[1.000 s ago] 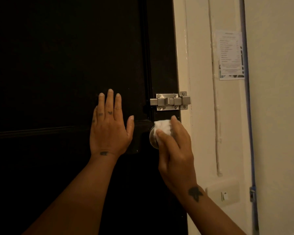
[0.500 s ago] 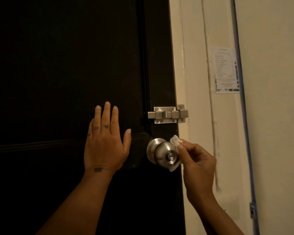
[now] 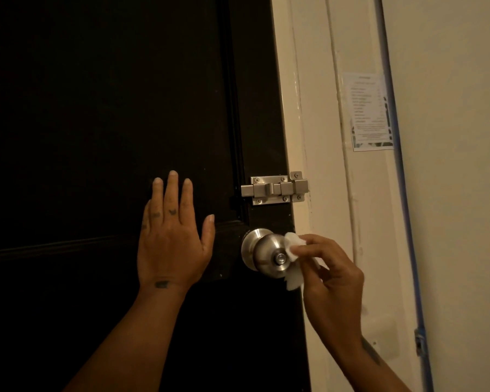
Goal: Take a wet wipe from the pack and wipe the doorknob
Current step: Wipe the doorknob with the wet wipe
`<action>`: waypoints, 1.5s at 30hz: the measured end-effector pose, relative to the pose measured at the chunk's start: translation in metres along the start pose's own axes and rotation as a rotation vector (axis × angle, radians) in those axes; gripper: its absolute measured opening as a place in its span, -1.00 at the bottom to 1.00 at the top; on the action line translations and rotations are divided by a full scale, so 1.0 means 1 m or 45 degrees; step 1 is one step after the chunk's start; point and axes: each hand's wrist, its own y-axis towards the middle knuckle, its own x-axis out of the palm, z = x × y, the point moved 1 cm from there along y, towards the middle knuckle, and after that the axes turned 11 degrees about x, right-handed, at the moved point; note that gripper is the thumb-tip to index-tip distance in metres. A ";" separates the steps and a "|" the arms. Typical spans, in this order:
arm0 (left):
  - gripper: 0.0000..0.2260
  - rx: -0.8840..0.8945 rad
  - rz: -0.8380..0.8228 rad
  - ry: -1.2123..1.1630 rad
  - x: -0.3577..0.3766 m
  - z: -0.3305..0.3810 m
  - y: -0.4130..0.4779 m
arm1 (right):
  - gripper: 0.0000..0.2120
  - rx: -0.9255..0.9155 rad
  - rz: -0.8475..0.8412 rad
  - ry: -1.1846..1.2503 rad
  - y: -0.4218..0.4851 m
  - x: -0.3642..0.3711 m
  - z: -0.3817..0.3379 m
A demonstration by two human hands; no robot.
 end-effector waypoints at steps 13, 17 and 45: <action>-0.49 -0.001 -0.019 0.007 -0.001 0.000 -0.001 | -0.73 -0.098 -0.066 -0.131 0.007 0.004 -0.006; -0.50 0.001 -0.016 -0.004 -0.001 0.000 0.000 | -0.79 -0.088 -0.013 -0.173 -0.022 -0.002 0.008; -0.41 -0.019 -0.032 0.037 0.000 0.000 0.000 | -0.74 -0.242 -0.033 -0.536 -0.032 0.003 0.018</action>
